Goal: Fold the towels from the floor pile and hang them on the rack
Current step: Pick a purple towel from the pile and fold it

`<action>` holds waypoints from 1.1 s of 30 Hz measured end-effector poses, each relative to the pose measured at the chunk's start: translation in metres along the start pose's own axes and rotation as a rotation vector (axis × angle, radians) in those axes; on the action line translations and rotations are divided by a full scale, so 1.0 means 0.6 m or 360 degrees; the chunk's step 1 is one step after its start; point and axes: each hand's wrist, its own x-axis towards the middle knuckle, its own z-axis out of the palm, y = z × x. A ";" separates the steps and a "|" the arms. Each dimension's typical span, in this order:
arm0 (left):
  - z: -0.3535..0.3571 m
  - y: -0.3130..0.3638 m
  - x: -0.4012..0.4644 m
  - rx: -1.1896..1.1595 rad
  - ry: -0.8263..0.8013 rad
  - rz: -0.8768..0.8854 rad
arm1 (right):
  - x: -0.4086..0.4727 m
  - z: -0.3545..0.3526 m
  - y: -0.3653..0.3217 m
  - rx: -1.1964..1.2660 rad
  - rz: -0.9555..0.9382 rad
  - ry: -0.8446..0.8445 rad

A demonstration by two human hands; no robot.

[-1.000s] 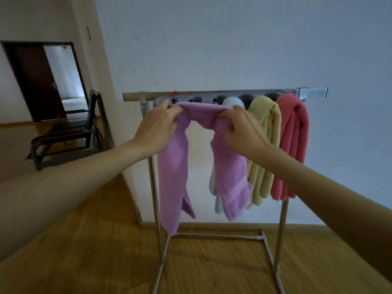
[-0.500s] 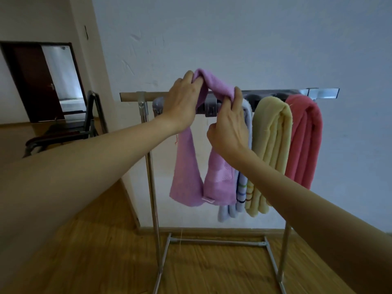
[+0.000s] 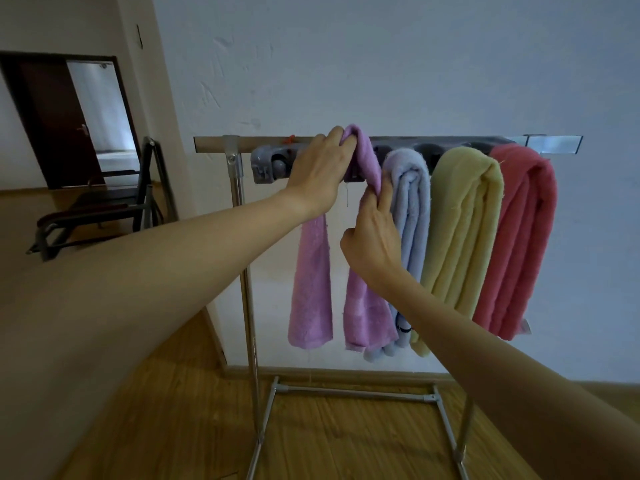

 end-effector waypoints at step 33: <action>0.240 0.014 -0.312 -0.1272 -0.0473 -0.1030 | -0.117 0.089 0.125 0.0415 0.0066 0.0044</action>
